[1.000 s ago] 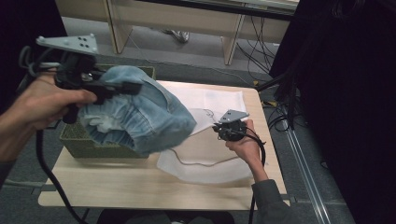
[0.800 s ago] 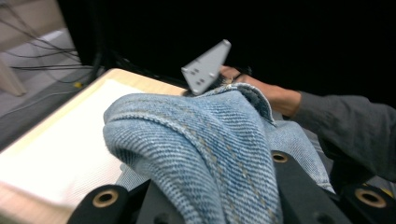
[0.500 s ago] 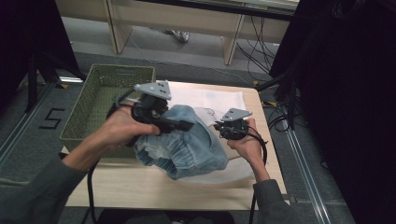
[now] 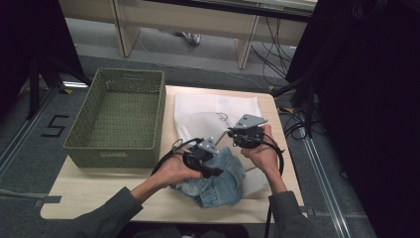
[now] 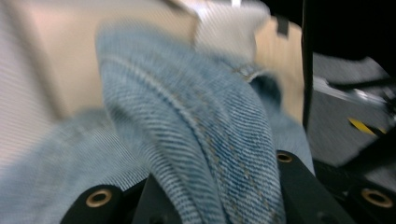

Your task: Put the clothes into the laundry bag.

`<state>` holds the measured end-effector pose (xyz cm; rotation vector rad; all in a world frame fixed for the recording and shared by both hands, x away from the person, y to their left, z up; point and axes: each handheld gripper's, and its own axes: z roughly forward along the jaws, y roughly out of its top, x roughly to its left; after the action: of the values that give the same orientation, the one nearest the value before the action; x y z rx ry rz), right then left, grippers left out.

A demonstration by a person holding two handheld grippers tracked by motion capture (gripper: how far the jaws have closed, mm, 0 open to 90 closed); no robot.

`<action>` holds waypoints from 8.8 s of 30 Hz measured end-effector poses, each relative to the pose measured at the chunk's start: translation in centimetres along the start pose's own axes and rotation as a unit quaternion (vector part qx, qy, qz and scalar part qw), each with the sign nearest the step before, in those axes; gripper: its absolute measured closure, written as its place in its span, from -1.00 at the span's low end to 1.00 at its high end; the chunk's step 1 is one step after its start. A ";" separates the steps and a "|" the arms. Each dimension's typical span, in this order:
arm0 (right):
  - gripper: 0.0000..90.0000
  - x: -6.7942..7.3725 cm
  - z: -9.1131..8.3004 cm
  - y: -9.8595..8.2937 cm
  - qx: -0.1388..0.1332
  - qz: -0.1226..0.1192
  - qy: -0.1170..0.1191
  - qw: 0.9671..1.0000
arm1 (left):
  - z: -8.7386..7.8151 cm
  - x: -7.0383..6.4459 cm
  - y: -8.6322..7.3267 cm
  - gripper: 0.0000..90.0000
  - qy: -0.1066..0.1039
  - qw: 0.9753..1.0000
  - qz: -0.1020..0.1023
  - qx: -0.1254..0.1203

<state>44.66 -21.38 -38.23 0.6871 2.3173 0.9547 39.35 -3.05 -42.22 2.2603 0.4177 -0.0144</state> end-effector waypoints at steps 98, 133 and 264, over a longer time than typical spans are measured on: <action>0.91 -0.1 -0.3 -0.1 -0.007 0.017 -0.003 1.000 | -4.0 3.7 1.0 0.75 0.101 0.993 -0.058 -0.032; 0.91 0.7 -0.4 0.7 -0.016 0.004 0.015 1.000 | -0.9 4.8 -0.3 0.59 0.061 0.986 -0.142 -0.055; 0.94 -0.7 -3.8 -2.9 0.049 0.002 0.009 0.999 | 6.6 3.8 3.2 0.81 0.228 0.973 -0.020 -0.006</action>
<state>41.97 -25.43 -37.89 0.7254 2.3930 0.8571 44.74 -8.76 -44.86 2.2329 0.7017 0.4925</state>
